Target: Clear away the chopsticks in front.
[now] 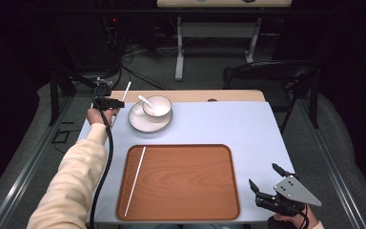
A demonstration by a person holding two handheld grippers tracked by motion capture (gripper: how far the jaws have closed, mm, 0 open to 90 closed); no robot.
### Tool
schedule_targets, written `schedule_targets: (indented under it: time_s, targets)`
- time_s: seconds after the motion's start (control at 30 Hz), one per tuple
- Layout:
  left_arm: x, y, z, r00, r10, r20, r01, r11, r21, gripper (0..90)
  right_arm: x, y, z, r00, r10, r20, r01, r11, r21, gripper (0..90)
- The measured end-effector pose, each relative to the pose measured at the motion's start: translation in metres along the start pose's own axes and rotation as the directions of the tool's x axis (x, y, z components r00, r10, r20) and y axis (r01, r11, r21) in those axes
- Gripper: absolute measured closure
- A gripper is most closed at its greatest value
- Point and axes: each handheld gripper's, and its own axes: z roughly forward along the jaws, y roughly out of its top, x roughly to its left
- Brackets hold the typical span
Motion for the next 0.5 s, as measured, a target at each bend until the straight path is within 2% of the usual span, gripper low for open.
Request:
schedule_targets:
  time_s: [0.33, 0.4, 0.5]
  targets:
    - [-0.008, -0.026, -0.024, 0.9989, 0.009, 0.046, -0.008, 0.9999, -0.010, 85.0, -0.001, -0.001, 0.000, 1.0000, 0.000, -0.001, 0.000, 1.000, -0.003, 14.3]
    - [-0.010, -0.035, -0.031, 0.9982, 0.008, 0.059, -0.007, 0.9997, -0.025, 85.0, -0.001, -0.001, 0.000, 1.0000, 0.000, -0.001, 0.000, 1.000, -0.003, 14.3]
    - [-0.011, -0.040, -0.035, 0.9973, 0.005, 0.073, -0.003, 0.9995, -0.031, 85.0, 0.000, -0.001, 0.000, 1.0000, -0.002, -0.003, 0.002, 1.000, -0.001, 14.3]
